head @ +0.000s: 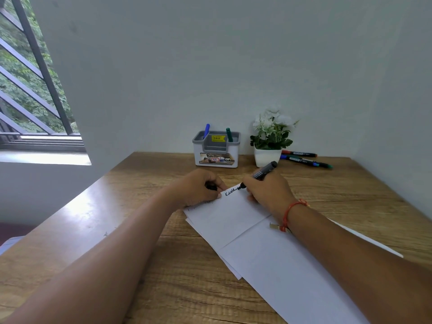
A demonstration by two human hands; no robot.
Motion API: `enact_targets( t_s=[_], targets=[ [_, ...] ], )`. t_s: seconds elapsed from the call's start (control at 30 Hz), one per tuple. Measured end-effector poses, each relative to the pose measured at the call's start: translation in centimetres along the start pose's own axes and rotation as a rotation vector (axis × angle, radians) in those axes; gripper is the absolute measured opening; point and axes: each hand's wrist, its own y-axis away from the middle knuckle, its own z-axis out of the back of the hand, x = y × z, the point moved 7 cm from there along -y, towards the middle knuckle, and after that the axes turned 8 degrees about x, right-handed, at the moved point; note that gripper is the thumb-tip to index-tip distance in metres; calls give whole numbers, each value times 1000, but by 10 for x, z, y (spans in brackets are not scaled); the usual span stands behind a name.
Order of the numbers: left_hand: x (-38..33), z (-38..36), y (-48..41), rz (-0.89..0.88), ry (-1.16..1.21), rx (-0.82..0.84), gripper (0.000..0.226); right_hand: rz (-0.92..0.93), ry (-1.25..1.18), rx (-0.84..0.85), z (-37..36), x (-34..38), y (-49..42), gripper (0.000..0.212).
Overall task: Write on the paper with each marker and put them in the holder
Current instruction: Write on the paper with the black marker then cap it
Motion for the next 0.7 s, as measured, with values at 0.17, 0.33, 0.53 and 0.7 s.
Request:
enact_targets(
  t_s=[0.17, 0.33, 0.53, 0.7],
  targets=[
    [0, 0, 0, -3, -20, 1, 21, -13, 19, 10, 0, 0, -1, 19],
    [0, -1, 0, -10, -12, 2, 21, -43, -16, 3, 1, -3, -3, 19],
    [0, 0, 0, -4, -12, 4, 20, -43, -32, 14, 1, -3, -3, 20],
    [2, 0, -1, 14, 6, 2, 20, -35, -159, -18, 3, -5, -1, 17]
  ],
)
